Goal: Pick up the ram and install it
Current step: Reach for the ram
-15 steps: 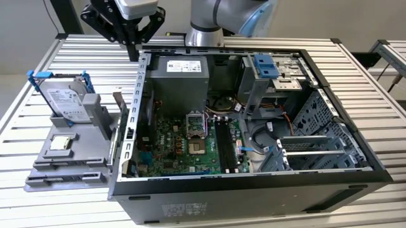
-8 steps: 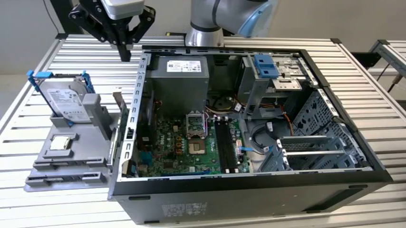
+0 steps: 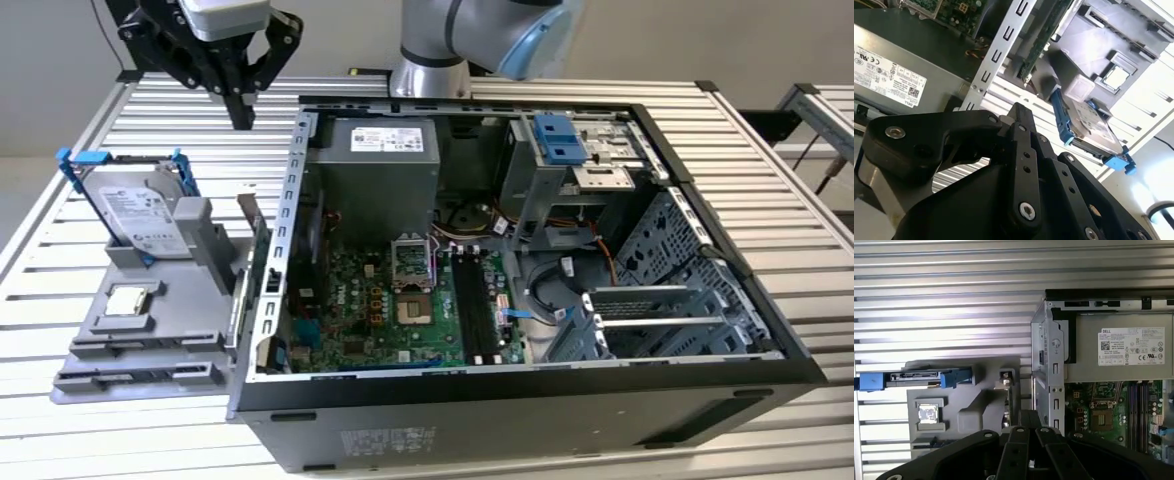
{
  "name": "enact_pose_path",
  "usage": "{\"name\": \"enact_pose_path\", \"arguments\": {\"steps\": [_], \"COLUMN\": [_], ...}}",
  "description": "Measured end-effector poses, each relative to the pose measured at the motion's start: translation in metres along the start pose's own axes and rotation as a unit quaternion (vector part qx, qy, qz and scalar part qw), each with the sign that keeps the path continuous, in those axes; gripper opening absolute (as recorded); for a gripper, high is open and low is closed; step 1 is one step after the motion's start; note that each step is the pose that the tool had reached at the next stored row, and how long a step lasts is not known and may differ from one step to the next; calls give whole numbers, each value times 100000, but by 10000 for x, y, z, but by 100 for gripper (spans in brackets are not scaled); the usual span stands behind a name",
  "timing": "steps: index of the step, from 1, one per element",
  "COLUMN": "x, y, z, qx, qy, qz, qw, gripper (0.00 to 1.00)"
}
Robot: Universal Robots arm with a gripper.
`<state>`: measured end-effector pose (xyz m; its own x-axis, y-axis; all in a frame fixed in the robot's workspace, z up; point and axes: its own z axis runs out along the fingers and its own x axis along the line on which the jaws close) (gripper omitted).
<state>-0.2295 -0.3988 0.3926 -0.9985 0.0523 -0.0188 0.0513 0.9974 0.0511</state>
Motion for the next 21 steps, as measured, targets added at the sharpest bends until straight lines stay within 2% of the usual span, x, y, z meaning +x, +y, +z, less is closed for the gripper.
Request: {"name": "enact_pose_path", "arguments": {"steps": [17,21], "x": [513,658], "y": [-26,-34], "z": [-10,-14], "qx": [-3,-3], "qy": [-5,-2], "qz": [-9,-8], "qw": [100000,100000], "gripper": [0,0]}}
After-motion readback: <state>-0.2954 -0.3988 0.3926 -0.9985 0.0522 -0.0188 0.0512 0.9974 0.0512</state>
